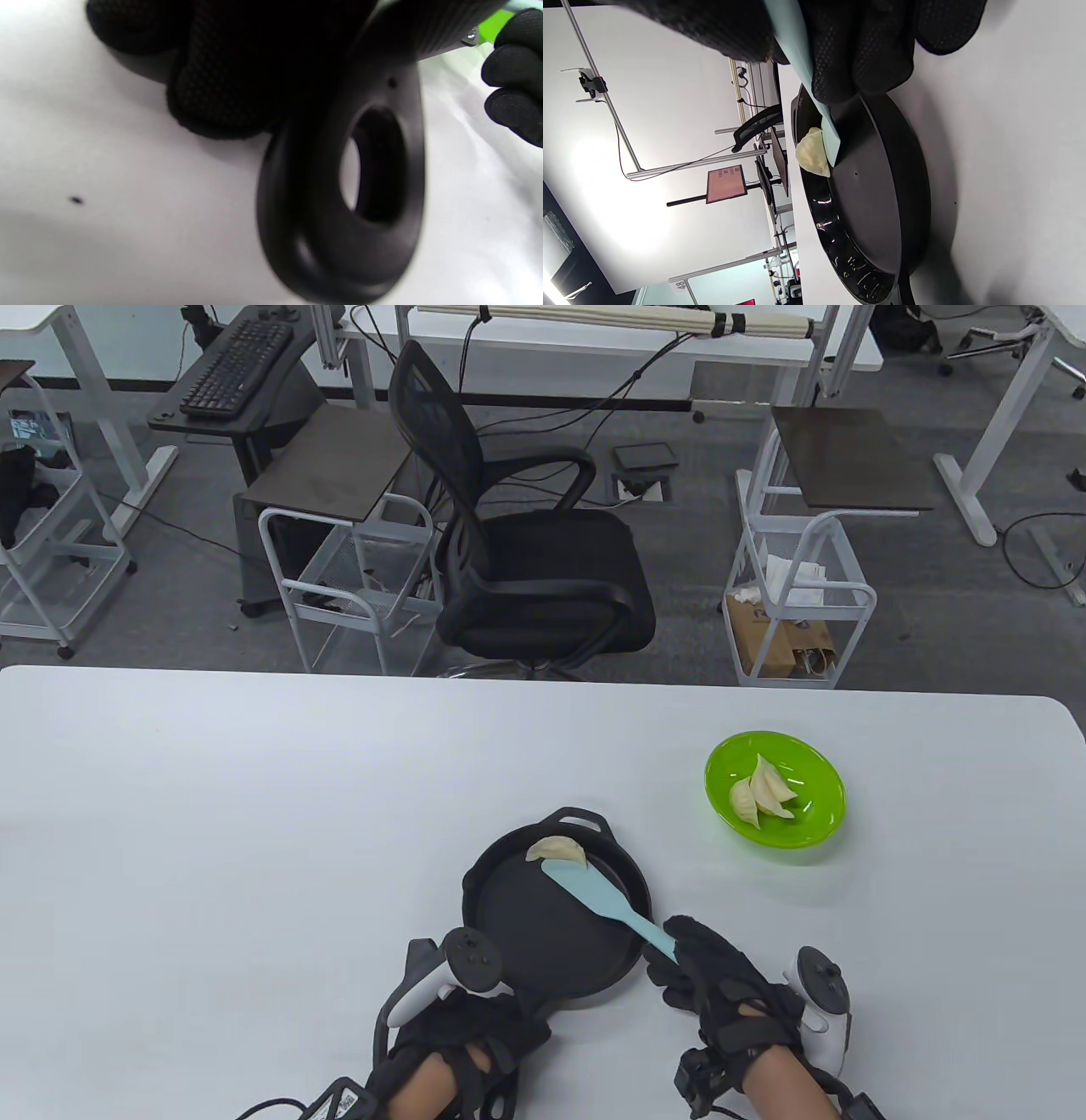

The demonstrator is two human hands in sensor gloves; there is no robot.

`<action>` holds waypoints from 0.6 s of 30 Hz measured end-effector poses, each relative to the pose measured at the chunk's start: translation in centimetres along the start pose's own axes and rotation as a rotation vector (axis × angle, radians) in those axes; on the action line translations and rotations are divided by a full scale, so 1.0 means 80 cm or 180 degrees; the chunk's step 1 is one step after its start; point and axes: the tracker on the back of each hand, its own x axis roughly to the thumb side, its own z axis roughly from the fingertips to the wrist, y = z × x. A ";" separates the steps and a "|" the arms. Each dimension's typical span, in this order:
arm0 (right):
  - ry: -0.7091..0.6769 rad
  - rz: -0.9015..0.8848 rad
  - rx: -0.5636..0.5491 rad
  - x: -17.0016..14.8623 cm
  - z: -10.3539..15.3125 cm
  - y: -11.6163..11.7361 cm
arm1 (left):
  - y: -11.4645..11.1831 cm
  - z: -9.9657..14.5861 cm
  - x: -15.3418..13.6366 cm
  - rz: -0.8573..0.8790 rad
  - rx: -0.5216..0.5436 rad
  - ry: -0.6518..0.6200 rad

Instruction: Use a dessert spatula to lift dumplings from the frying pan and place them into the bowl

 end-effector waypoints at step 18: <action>-0.0183 -0.0046 0.0187 0.006 -0.002 0.001 | 0.000 0.000 0.000 0.0004 -0.0006 -0.0004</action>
